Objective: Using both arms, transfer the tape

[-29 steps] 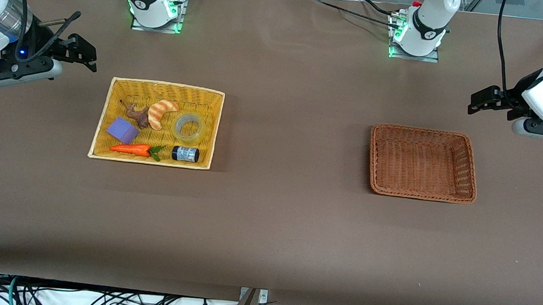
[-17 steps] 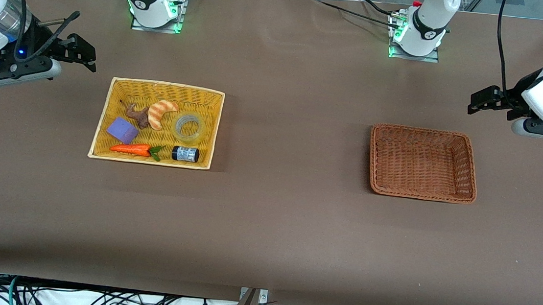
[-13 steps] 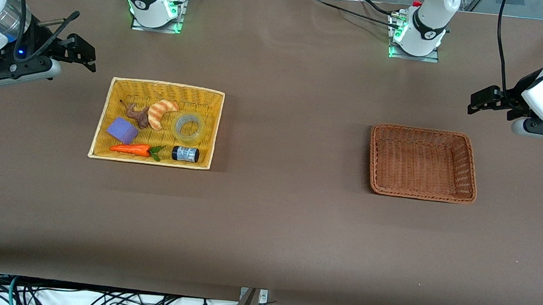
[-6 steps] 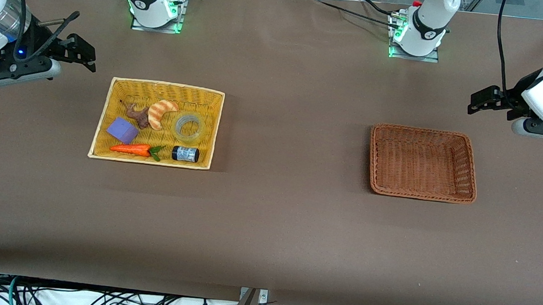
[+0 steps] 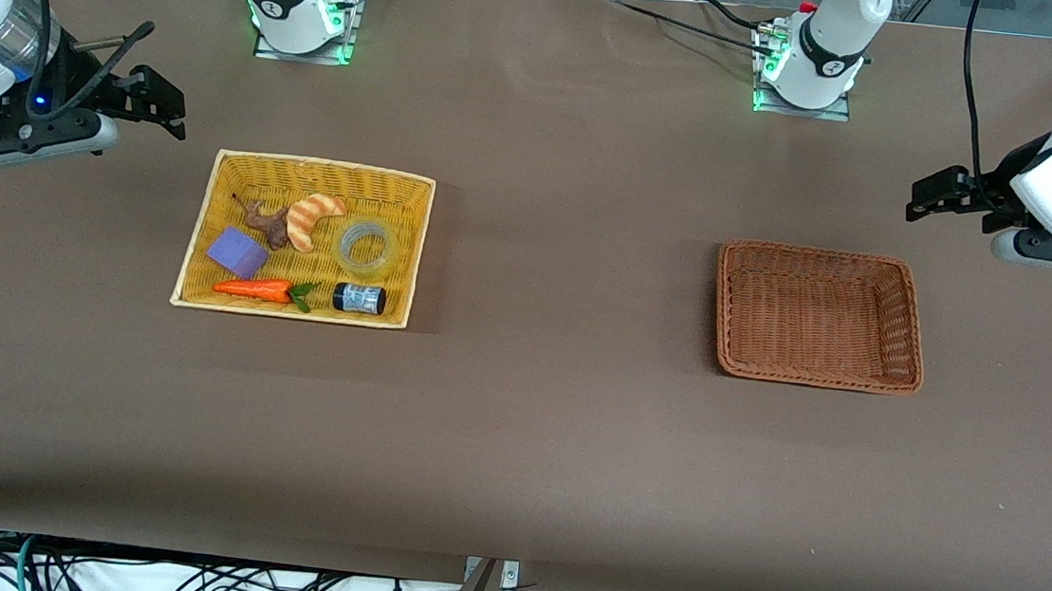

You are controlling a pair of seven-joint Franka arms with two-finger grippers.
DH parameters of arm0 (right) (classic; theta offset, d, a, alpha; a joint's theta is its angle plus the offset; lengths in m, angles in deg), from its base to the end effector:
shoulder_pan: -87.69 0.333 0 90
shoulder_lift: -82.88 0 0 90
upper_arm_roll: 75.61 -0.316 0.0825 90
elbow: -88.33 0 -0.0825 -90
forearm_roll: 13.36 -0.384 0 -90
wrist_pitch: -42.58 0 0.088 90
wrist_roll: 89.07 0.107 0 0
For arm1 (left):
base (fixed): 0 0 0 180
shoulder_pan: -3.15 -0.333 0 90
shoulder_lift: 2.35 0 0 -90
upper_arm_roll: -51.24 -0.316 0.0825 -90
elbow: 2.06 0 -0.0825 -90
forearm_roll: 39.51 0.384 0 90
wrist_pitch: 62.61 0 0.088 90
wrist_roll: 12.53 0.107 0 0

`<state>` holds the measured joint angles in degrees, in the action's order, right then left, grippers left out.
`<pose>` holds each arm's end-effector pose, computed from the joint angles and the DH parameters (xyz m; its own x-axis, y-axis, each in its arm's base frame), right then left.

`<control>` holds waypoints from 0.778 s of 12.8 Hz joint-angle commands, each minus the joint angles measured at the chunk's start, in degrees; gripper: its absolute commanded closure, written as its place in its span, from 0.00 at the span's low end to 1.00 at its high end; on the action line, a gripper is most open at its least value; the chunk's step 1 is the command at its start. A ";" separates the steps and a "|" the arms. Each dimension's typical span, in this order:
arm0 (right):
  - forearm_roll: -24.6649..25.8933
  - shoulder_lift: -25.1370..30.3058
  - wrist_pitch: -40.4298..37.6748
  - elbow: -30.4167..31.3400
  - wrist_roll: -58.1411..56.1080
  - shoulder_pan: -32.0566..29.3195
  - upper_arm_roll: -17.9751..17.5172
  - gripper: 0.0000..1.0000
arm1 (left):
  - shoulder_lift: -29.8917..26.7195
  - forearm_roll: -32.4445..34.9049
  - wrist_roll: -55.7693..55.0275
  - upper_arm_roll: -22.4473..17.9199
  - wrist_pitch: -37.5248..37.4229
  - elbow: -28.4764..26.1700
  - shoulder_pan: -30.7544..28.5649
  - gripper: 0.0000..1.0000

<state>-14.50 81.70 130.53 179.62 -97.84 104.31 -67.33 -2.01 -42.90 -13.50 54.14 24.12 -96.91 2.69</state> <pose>0.5491 0.0835 0.5996 0.9528 0.2943 -0.0751 0.2929 -0.9557 -0.0287 0.5448 -0.0298 0.5773 0.9886 -0.0286 -0.1480 -0.0204 -0.9982 0.0567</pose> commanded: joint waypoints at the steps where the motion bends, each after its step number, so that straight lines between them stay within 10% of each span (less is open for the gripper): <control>1: 0.26 -0.32 -0.84 -1.47 2.25 -0.18 -0.20 0.00 | 0.01 -1.54 1.05 -0.26 0.55 0.02 0.11 0.00; 7: -0.53 -0.40 0.47 2.38 5.32 0.08 -0.38 0.00 | -0.08 -1.54 1.05 -0.26 0.55 0.02 0.11 0.00; 10: -0.79 2.39 11.50 15.09 6.48 0.25 -1.16 0.00 | 0.01 -1.54 1.05 -0.26 0.55 0.02 0.11 0.00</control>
<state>-14.70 81.01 135.38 185.97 -92.83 104.38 -67.88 -1.97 -42.90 -13.50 54.14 24.12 -96.91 2.69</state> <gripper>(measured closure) 0.000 0.000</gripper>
